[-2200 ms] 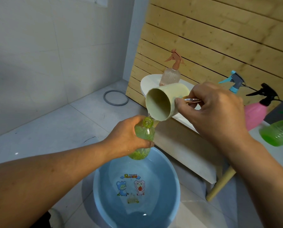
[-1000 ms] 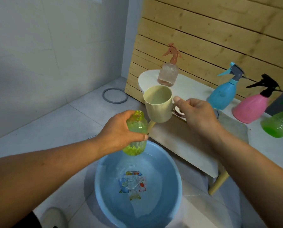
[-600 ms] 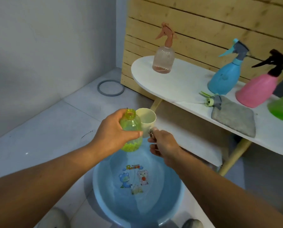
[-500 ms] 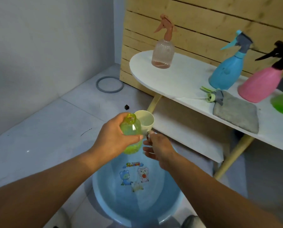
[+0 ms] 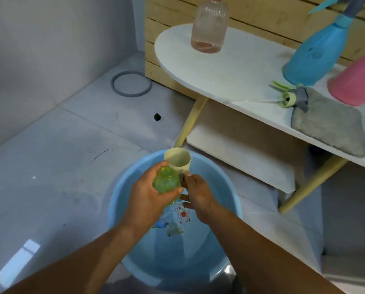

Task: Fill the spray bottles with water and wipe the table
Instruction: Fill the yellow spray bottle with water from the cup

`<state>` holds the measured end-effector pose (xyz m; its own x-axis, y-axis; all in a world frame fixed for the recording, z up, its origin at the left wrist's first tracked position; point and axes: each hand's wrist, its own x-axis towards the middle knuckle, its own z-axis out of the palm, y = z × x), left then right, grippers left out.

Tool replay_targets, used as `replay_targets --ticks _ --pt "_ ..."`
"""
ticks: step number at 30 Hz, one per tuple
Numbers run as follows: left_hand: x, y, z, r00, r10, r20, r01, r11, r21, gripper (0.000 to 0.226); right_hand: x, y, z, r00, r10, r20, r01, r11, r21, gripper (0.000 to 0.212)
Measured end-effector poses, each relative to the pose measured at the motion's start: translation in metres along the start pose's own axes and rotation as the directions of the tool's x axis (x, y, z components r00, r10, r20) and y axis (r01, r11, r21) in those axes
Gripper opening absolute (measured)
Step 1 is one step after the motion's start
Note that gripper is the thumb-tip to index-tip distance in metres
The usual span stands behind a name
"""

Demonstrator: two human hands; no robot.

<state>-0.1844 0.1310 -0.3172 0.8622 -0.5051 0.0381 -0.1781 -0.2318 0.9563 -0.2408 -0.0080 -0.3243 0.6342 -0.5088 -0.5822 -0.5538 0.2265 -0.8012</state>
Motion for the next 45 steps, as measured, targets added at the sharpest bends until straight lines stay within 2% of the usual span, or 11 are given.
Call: replay_targets --ticks 4,7,9,11,13,20,25,33,38,42,45 --pt "0.001 -0.019 0.008 0.999 -0.010 0.034 0.009 0.999 0.033 0.064 0.016 0.031 -0.009 0.985 -0.144 -0.092 0.117 0.960 -0.254 0.039" --pt "0.001 -0.041 0.011 0.999 -0.036 0.040 0.035 0.999 0.012 0.059 0.029 0.045 -0.023 0.979 -0.175 -0.106 0.115 0.899 -0.422 0.037" --pt "-0.001 -0.057 0.012 0.995 -0.085 0.048 0.086 0.996 -0.006 0.058 0.034 0.049 -0.032 0.978 -0.188 -0.093 0.100 0.808 -0.581 0.035" --pt "-0.003 -0.074 0.013 0.990 -0.127 0.054 0.129 0.991 -0.028 0.060 0.037 0.052 -0.038 0.971 -0.230 -0.064 0.109 0.668 -0.736 0.032" --pt "-0.006 -0.086 0.014 0.987 -0.149 0.065 0.152 0.988 -0.035 0.062 0.041 0.053 -0.040 0.964 -0.265 -0.025 0.128 0.545 -0.829 0.033" --pt "-0.007 -0.108 0.016 0.968 -0.231 0.096 0.236 0.971 -0.046 0.065 0.045 0.046 -0.030 0.937 -0.320 0.141 0.206 0.180 -0.962 0.020" --pt "-0.008 -0.114 0.019 0.957 -0.273 0.101 0.278 0.960 -0.038 0.070 0.043 0.048 -0.028 0.936 -0.277 0.219 0.231 0.013 -0.973 0.036" --pt "-0.005 -0.125 0.022 0.945 -0.302 0.125 0.296 0.953 0.063 0.091 0.047 0.061 -0.029 0.944 -0.302 0.131 0.150 0.038 -0.988 0.037" --pt "-0.006 -0.132 0.021 0.922 -0.369 0.118 0.370 0.929 0.015 0.092 0.051 0.069 -0.030 0.921 -0.352 0.165 0.176 0.001 -0.984 0.039" --pt "-0.005 -0.132 0.025 0.927 -0.357 0.114 0.361 0.932 -0.024 0.076 0.057 0.072 -0.034 0.929 -0.354 0.110 0.185 0.187 -0.965 0.024" --pt "-0.002 -0.126 0.024 0.940 -0.322 0.109 0.325 0.946 -0.006 0.067 0.060 0.065 -0.040 0.960 -0.274 -0.047 0.101 0.501 -0.860 0.037"
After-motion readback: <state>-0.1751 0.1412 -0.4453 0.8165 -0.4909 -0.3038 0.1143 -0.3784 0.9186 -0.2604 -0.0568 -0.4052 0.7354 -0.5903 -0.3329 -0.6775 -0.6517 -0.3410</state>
